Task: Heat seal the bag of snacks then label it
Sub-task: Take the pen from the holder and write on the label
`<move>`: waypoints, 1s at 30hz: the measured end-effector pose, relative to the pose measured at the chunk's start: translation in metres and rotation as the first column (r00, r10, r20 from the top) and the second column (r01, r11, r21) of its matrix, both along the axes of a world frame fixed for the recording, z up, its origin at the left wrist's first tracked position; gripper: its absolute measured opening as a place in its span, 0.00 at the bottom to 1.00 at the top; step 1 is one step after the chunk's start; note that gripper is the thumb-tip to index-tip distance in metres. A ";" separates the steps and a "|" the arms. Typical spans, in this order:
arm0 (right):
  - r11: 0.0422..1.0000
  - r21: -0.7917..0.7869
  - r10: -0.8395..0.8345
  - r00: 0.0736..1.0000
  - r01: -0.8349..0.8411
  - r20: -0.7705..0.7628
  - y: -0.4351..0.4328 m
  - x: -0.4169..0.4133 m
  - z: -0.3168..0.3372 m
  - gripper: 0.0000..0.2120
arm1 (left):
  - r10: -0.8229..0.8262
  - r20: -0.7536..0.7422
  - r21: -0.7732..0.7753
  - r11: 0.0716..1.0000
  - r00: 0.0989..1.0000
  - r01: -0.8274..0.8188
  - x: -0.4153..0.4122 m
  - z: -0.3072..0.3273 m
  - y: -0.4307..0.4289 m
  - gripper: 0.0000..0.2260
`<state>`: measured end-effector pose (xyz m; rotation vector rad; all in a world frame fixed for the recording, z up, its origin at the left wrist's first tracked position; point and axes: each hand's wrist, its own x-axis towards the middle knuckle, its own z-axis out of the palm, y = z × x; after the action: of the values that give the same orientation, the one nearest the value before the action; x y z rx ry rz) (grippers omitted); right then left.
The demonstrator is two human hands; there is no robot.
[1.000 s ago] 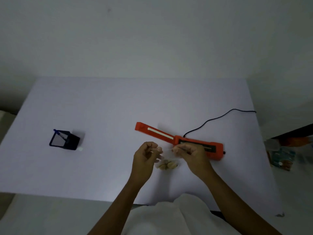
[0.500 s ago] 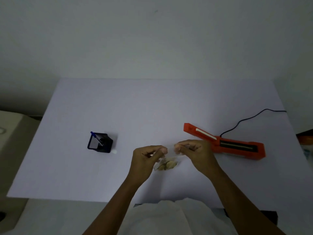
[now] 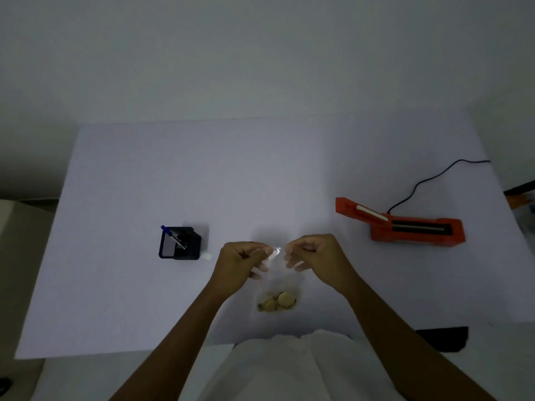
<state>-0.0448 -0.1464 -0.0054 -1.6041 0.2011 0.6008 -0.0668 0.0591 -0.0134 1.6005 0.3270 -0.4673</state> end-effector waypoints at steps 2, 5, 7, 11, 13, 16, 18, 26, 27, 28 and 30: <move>0.999 -0.030 -0.043 0.999 0.043 -0.001 0.001 0.019 -0.018 0.06 | 0.005 -0.022 0.031 1.000 1.000 -0.004 0.022 -0.018 -0.003 0.06; 0.995 -0.071 -0.067 0.998 0.067 0.004 0.000 0.047 -0.046 0.05 | 0.003 -0.002 0.107 0.994 1.000 -0.003 0.054 -0.045 -0.009 0.06; 0.991 -0.099 -0.085 0.996 0.086 0.013 0.000 0.063 -0.062 0.05 | 0.018 0.014 0.153 0.988 1.000 -0.020 0.074 -0.059 -0.014 0.05; 0.958 -0.193 -0.209 0.977 0.211 0.030 -0.006 0.085 -0.097 0.09 | 0.105 0.042 0.292 0.950 0.994 -0.112 0.105 -0.086 -0.021 0.07; 0.933 -0.294 -0.214 0.977 0.206 0.002 -0.011 0.083 -0.115 0.12 | 0.101 0.028 0.415 0.904 0.994 -0.104 0.111 -0.097 -0.021 0.13; 0.927 -0.348 -0.185 0.978 0.142 -0.093 -0.019 0.065 -0.142 0.12 | 0.132 -0.069 0.509 0.857 0.989 -0.079 0.103 -0.108 -0.020 0.20; 0.929 -0.363 -0.137 0.978 0.073 -0.154 -0.024 0.049 -0.153 0.10 | 0.158 -0.152 0.547 0.836 0.976 -0.050 0.086 -0.115 -0.019 0.22; 0.925 -0.359 0.056 0.978 -0.127 -0.202 -0.026 0.013 -0.165 0.08 | -0.058 -0.320 0.480 0.850 0.946 0.214 0.014 -0.133 -0.023 0.11; 0.919 -0.365 0.080 0.979 -0.146 -0.190 -0.025 0.013 -0.165 0.07 | -0.073 -0.304 0.467 0.858 0.950 0.215 0.011 -0.135 -0.025 0.08; 0.914 -0.373 0.097 0.980 -0.157 -0.175 -0.025 0.012 -0.165 0.06 | -0.081 -0.291 0.467 0.858 0.953 0.215 0.009 -0.138 -0.026 0.07; 0.911 -0.386 0.092 0.983 -0.148 -0.160 -0.026 0.013 -0.165 0.04 | -0.078 -0.279 0.470 0.858 0.957 0.207 0.011 -0.141 -0.029 0.06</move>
<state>-0.0319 -0.1728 -0.1703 -1.9790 0.3463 0.8065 -0.0559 0.0297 -0.1542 2.0826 0.5560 -0.7502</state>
